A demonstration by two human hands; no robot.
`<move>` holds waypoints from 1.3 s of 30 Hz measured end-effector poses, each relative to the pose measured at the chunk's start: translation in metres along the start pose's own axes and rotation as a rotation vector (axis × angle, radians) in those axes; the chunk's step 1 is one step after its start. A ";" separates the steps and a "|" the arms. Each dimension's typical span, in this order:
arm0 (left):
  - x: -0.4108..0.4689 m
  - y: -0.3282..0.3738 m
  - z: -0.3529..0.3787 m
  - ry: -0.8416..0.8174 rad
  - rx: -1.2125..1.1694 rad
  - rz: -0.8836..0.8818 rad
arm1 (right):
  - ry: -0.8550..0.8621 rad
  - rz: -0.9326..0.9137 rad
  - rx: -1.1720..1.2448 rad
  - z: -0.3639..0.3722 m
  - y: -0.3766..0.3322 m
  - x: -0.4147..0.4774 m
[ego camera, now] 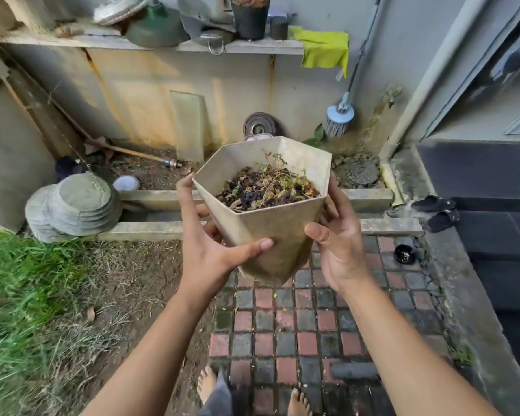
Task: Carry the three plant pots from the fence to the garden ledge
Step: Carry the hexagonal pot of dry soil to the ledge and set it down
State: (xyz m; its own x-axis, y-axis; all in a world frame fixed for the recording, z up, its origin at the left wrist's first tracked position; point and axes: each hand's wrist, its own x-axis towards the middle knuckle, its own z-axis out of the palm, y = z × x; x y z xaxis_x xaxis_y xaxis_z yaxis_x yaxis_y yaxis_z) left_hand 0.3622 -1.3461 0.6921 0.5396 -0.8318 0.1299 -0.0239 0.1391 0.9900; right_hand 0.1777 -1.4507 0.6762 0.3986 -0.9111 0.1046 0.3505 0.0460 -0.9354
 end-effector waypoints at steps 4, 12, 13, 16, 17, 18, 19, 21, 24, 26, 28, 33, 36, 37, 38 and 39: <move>0.062 -0.079 0.001 -0.058 -0.056 -0.037 | 0.062 0.029 0.042 -0.023 0.066 0.053; 0.156 -0.344 0.003 -0.098 0.009 0.053 | 0.115 -0.055 0.064 -0.097 0.323 0.143; 0.163 -0.380 0.002 -0.097 0.008 0.055 | 0.110 -0.070 0.064 -0.108 0.358 0.151; 0.176 -0.484 -0.001 -0.099 0.003 0.054 | 0.116 -0.094 0.073 -0.140 0.455 0.168; 0.181 -0.516 -0.002 -0.107 0.013 0.064 | 0.112 -0.096 0.071 -0.150 0.486 0.174; 0.185 -0.547 -0.002 -0.120 0.025 0.072 | 0.110 -0.099 0.066 -0.160 0.517 0.178; 0.189 -0.577 -0.002 -0.133 0.042 0.078 | 0.109 -0.101 0.057 -0.170 0.545 0.181; 0.195 -0.635 -0.006 -0.146 0.079 0.068 | 0.120 -0.106 0.046 -0.188 0.599 0.185; 0.202 -0.710 -0.012 -0.188 0.096 0.048 | 0.131 -0.107 0.043 -0.212 0.671 0.186; 0.206 -0.748 -0.015 -0.227 0.117 0.045 | 0.112 -0.109 0.026 -0.228 0.710 0.186; 0.207 -0.781 -0.018 -0.249 0.153 0.038 | 0.074 -0.102 0.002 -0.243 0.739 0.185; 0.216 -0.820 -0.020 -0.295 0.228 0.002 | 0.017 -0.077 -0.047 -0.268 0.777 0.195; 0.237 -0.830 -0.020 -0.325 0.262 0.034 | -0.012 -0.095 -0.050 -0.269 0.786 0.211; 0.245 -0.832 -0.019 -0.341 0.259 0.044 | -0.018 -0.099 -0.062 -0.270 0.788 0.216; 0.252 -0.834 -0.019 -0.355 0.256 0.058 | -0.026 -0.104 -0.079 -0.271 0.788 0.221; 0.258 -0.838 -0.019 -0.364 0.263 0.082 | -0.041 -0.110 -0.100 -0.271 0.789 0.225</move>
State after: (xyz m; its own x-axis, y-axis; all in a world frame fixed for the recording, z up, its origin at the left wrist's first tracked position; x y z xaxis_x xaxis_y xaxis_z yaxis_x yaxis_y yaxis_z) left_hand 0.5370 -1.6670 -0.1054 0.1969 -0.9650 0.1732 -0.2924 0.1108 0.9499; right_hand 0.3148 -1.7301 -0.1302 0.3975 -0.8907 0.2205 0.3086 -0.0965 -0.9463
